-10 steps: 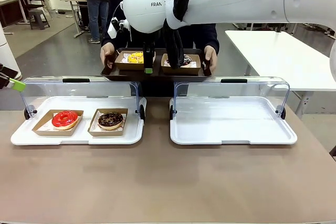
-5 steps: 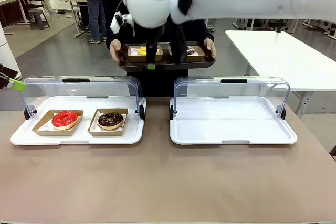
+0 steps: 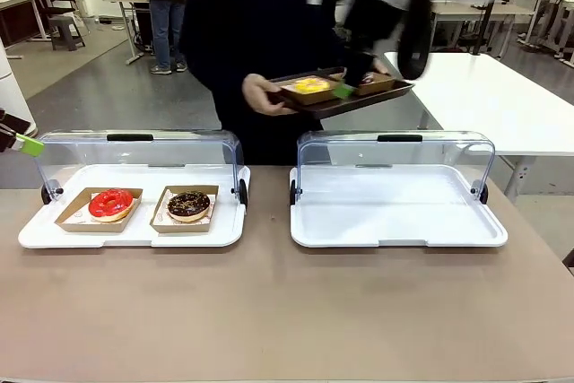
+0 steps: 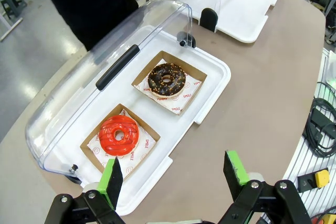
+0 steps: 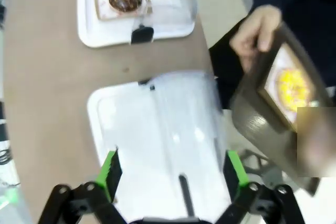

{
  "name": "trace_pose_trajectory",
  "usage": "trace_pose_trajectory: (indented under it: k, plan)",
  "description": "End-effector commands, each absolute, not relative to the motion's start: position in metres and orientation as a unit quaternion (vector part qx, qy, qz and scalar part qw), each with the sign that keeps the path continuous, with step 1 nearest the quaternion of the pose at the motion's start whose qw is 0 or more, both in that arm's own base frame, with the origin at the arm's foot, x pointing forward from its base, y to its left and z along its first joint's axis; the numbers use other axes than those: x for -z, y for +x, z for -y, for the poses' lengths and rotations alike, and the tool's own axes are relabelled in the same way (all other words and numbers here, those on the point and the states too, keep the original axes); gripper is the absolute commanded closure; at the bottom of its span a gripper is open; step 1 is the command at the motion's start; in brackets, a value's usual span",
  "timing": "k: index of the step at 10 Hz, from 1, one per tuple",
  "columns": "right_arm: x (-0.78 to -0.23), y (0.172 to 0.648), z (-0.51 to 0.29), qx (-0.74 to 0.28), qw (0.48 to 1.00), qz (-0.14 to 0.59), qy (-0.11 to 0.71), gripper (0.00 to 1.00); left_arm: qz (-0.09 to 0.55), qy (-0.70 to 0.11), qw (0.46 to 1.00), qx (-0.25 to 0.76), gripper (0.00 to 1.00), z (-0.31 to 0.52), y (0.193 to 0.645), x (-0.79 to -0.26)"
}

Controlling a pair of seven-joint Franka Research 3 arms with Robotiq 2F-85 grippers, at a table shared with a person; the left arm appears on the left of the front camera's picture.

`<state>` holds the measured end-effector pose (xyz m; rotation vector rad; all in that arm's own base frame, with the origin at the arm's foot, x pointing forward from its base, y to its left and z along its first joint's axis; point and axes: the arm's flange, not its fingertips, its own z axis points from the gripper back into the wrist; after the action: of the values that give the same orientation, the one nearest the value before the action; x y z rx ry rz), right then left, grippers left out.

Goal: Provide the desired donut to the person.
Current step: Place the picked Paper togo box onto the Handle tray extended by the person.

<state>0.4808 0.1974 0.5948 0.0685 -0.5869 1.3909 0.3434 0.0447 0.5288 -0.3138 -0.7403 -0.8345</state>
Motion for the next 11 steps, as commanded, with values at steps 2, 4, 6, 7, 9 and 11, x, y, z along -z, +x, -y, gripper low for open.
trace_pose_trajectory:
  k: [2, 4, 6, 7, 9, 11]
  plan:
    - [-0.543, 0.424, -0.124, -0.601, 0.722, 0.337, 0.061, 0.0, 0.352, -0.154, 0.835, 0.393, 0.0, -0.045, 0.343, -0.528]
    - [-0.532, 0.411, -0.074, -0.571, 0.719, 0.379, 0.112, 0.0, 0.352, -0.154, 0.835, 0.393, 0.0, -0.045, 0.343, -0.528]
    - [-0.532, 0.412, -0.039, -0.548, 0.72, 0.399, 0.149, 0.0, 0.352, -0.154, 0.835, 0.393, 0.0, -0.045, 0.343, -0.528]
    - [-0.535, 0.415, -0.022, -0.529, 0.723, 0.415, 0.162, 0.0, 0.352, -0.154, 0.835, 0.393, 0.0, -0.045, 0.343, -0.528]
    - [-0.54, 0.42, -0.004, -0.513, 0.726, 0.423, 0.173, 0.0, 0.352, -0.154, 0.835, 0.393, 0.0, -0.045, 0.343, -0.528]
    - [-0.538, 0.422, 0.009, -0.495, 0.731, 0.429, 0.19, 0.0, 0.352, -0.154, 0.835, 0.393, 0.0, -0.045, 0.343, -0.528]
